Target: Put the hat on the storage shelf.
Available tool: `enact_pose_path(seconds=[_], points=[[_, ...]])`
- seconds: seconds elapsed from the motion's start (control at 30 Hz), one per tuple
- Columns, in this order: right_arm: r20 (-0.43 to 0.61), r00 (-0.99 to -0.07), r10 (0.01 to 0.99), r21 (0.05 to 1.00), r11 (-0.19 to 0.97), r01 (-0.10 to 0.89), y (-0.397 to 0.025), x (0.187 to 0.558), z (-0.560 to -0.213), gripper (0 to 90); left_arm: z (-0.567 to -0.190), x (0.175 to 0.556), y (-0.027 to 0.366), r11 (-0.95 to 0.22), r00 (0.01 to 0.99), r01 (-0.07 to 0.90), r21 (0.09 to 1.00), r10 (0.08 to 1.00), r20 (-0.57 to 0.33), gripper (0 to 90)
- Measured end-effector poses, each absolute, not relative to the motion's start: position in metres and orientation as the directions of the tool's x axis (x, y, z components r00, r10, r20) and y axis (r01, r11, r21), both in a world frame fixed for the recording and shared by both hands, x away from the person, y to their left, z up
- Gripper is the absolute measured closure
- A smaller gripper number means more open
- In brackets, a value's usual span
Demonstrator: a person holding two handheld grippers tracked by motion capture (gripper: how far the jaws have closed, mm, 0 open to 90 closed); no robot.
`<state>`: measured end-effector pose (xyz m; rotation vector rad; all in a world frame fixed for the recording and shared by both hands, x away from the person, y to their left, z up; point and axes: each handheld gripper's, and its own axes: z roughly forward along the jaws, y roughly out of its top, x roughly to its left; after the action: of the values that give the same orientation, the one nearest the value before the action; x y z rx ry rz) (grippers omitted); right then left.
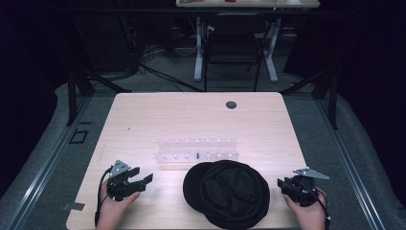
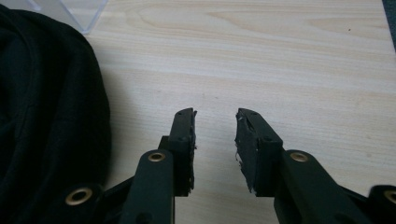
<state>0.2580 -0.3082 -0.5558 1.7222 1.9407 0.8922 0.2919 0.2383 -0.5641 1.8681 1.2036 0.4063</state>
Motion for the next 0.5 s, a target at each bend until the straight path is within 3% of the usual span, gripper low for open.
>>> enact_pose_path(seconds=[0.3, 0.5], points=[[0.083, -0.164, 0.983, 0.676, 0.065, 0.734, -0.303, 0.257, -0.547, 59.1, -0.565, 0.294, 0.237, -0.154, 0.499, 0.58, 0.8, 0.843, -0.199, 34.4], [0.149, -0.143, 0.978, 0.653, 0.011, 0.758, -0.303, 0.249, -0.537, 66.6, -0.562, 0.292, 0.235, -0.168, 0.511, 0.58, 0.797, 0.837, -0.195, 35.8]])
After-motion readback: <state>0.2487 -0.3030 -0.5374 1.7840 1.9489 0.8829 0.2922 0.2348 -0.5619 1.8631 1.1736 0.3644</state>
